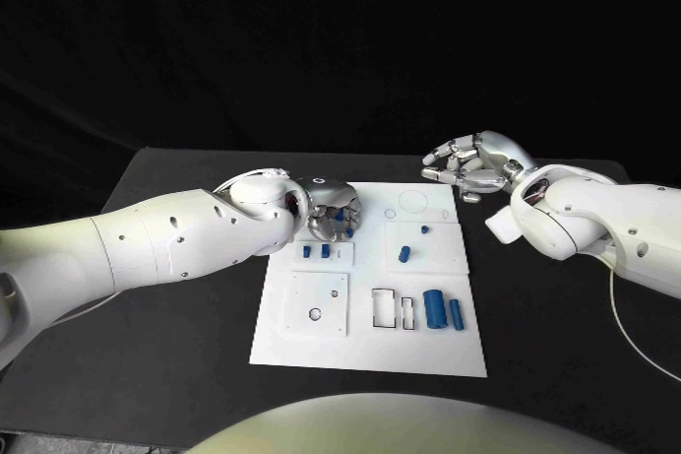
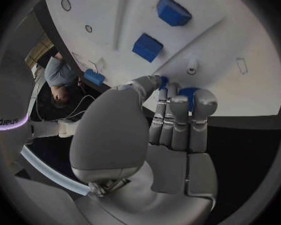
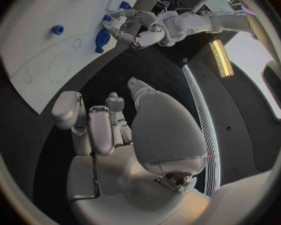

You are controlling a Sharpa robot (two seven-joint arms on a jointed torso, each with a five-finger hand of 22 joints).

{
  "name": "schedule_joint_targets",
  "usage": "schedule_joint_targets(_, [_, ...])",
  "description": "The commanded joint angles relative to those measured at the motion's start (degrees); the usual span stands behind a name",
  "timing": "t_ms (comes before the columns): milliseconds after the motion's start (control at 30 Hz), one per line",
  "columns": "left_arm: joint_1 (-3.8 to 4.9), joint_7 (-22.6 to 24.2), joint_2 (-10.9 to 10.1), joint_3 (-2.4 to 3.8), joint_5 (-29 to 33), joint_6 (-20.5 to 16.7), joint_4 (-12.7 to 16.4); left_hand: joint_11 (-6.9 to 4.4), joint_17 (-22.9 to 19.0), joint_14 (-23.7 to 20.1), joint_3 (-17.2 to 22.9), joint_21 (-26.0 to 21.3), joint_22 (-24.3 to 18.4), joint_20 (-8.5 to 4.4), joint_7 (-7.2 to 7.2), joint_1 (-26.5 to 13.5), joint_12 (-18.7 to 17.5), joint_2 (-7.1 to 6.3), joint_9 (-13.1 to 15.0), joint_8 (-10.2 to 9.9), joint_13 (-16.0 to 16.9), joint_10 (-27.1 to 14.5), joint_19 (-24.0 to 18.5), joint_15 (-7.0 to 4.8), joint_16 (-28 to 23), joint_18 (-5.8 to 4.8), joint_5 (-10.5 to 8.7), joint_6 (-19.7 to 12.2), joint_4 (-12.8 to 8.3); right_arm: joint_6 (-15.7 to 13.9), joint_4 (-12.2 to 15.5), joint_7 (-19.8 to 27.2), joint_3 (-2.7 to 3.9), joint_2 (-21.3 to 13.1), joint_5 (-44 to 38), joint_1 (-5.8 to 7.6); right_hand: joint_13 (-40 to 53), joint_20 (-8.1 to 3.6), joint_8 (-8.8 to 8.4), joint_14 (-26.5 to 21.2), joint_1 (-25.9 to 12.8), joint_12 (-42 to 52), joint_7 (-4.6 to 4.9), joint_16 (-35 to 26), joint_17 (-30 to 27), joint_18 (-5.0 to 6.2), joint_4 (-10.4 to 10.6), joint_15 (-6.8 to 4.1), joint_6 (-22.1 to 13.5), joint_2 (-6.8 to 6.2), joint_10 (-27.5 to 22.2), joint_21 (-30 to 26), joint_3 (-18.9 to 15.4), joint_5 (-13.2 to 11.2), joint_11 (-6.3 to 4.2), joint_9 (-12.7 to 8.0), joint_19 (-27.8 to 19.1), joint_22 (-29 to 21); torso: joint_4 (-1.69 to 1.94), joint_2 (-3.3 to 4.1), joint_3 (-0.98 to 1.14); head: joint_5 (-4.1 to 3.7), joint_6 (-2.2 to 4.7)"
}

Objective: Assemble the parts on the task board

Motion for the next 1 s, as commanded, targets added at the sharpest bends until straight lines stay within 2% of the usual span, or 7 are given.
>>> schedule_joint_targets(33, [-0.28,0.44,0.38,-0.08,0.22,1.38,-0.03,0.02,0.15,0.43,0.37,0.32,0.27,0.09,0.01,-0.19,-0.25,0.38,0.05,-0.17,-0.11,0.54,0.5,0.01,0.33,-1.11,-0.36,0.59,-0.02,0.76,0.09,0.42,0.0,0.07,-0.43,-0.03,0.1,-0.02,0.28,0.34,0.37,-0.06,0.01,-0.23,0.12,0.85,0.38,-0.44,-0.5,0.06,0.07,-0.12,-0.02,0.32,-0.18,-0.07,-0.08,0.14,-0.01,0.01,0.0,0.07,-0.12])
schedule_joint_targets(233, [-0.38,0.59,0.58,-0.08,0.46,1.02,-0.13,-0.2,1.05,1.74,0.9,1.85,1.92,-0.08,0.04,-0.31,-0.54,0.8,0.22,-0.15,-0.19,1.68,1.81,-0.21,1.1,-1.48,-0.42,1.51,-0.41,0.86,0.04,0.37,0.0,0.13,-0.43,-0.03,0.1,-0.02,0.28,0.34,0.37,-0.06,0.01,-0.23,0.12,0.85,0.38,-0.44,-0.5,0.06,0.07,-0.12,-0.02,0.32,-0.18,-0.07,-0.08,0.14,0.03,0.03,0.01,0.0,-0.25])
schedule_joint_targets(333, [-0.4,0.61,0.62,-0.08,0.62,0.63,-0.24,0.16,1.54,2.35,1.19,2.76,2.9,-0.04,0.57,-0.37,-0.87,0.91,0.24,-0.33,-0.29,2.14,2.63,-0.05,1.45,-1.74,-0.44,1.64,-0.65,0.95,-0.02,0.34,0.0,0.2,-0.43,-0.03,0.15,-0.03,0.31,0.38,0.43,-0.01,0.0,-0.2,0.21,0.84,0.38,-0.45,-0.46,0.11,0.19,-0.1,0.01,0.33,-0.2,-0.06,-0.03,0.16,0.02,0.03,0.04,-0.08,-0.27])
schedule_joint_targets(567, [-0.41,0.51,0.52,-0.08,0.74,-0.58,-0.55,-0.08,5.15,4.92,2.46,5.31,5.62,-0.15,0.75,0.41,-1.65,1.84,0.74,0.02,-0.29,4.61,4.93,-0.3,3.44,-2.34,-0.76,3.57,-2.19,1.12,-0.11,0.23,0.0,0.28,-0.43,-0.03,0.15,-0.03,0.31,0.38,0.43,-0.01,0.0,-0.2,0.21,0.84,0.38,-0.45,-0.46,0.11,0.19,-0.1,0.01,0.33,-0.2,-0.06,-0.03,0.16,0.07,-0.04,-0.03,-0.23,-0.35])
schedule_joint_targets(900, [-0.42,1.08,-0.33,-0.03,1.5,-3.73,0.15,-0.01,5.91,5.7,3.22,6.33,6.72,-0.24,0.91,0.65,-2.48,1.89,0.82,-0.32,-0.3,5.4,5.8,-0.32,3.88,-2.59,-1.03,3.83,-3.18,1.13,-0.34,0.25,0.0,0.4,-0.43,-0.07,0.04,-0.04,0.34,0.35,0.5,-0.07,-0.02,-0.34,0.0,0.87,0.37,-0.46,-0.43,0.14,0.18,-0.28,0.05,0.33,-0.22,-0.06,-0.08,0.04,0.11,-0.15,-0.08,-0.09,-0.11])
schedule_joint_targets(1000, [-0.4,1.08,-1.61,0.51,2.54,-4.56,1.44,0.08,5.57,5.71,3.37,6.28,6.63,-0.33,0.98,0.46,-2.92,1.66,0.79,-0.57,-0.36,5.38,5.71,-0.24,3.75,-2.54,-1.05,3.68,-3.38,1.07,-0.56,0.27,0.0,0.43,-0.43,-0.12,-0.24,-0.04,0.34,0.3,0.51,-0.26,-0.02,-0.46,-0.21,0.91,0.37,-0.47,-0.42,0.13,-0.04,-0.48,0.05,0.33,-0.22,-0.06,-0.19,-0.11,0.15,-0.23,-0.05,-0.06,0.03])
